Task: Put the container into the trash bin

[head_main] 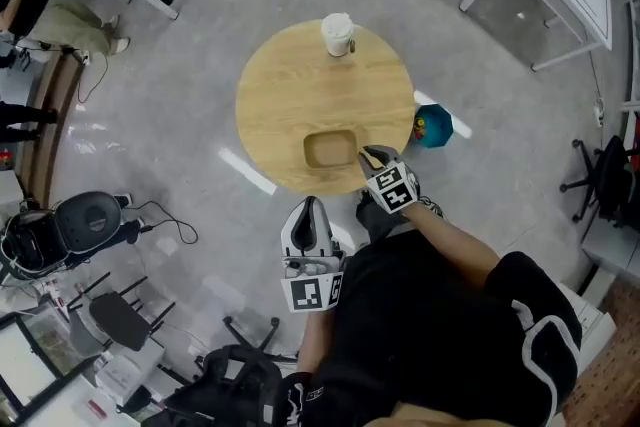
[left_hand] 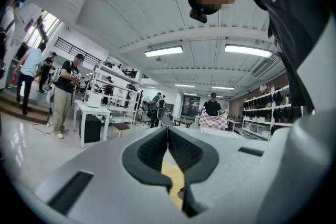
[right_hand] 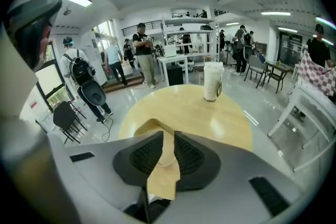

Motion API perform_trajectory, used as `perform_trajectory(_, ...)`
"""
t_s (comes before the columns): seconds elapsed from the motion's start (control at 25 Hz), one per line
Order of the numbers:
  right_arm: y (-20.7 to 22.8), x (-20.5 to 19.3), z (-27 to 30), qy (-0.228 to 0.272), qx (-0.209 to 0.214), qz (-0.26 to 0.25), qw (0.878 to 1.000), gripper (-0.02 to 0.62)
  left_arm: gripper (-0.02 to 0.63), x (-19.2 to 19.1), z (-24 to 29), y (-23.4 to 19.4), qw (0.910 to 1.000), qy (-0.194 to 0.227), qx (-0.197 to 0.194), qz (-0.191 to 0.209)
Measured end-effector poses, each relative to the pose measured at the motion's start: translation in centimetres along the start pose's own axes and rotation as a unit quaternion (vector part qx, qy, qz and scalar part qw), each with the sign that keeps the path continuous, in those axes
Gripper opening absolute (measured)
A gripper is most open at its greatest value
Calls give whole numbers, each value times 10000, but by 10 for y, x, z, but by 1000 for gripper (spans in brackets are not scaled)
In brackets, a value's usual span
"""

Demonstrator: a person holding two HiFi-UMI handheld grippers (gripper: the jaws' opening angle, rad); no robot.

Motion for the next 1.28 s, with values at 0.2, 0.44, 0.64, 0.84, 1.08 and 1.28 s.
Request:
perform_trajectory(0.2,31,-13,51,-550,-57,567,9969,126,11,-9,32,-7,9999,-135,-12,-41)
perform_trajectory(0.44,50,-33,92,-1082,-118,920,9898,129,11,-22,52,-11,9994,-325,-6,-133)
perform_trajectory(0.64,61,-57,115,-1491,-12,841,9852,128,11,-29,64,-5,9989,-453,12,-133)
perform_trajectory(0.84,50,-54,123,-1570,57,886,9836,106,11,-27,66,-14,9988,-466,-5,-140)
perform_trajectory(1.08,59,-48,120,-1867,37,653,9802,46,11,-28,95,-7,9983,-564,-98,-117)
perform_trajectory(1.28,54,-35,127,-1810,88,717,9808,43,11,-26,105,-24,9982,-573,-97,-147)
Point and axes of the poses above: the fingertips, and each gripper's own axes: z forward along the fingers, y to its right, x out of its top, the point moved 2 cm from there along -z, backward along the fingers, and after that the axes turned 13 degrees about z, right-handed, at the moved point
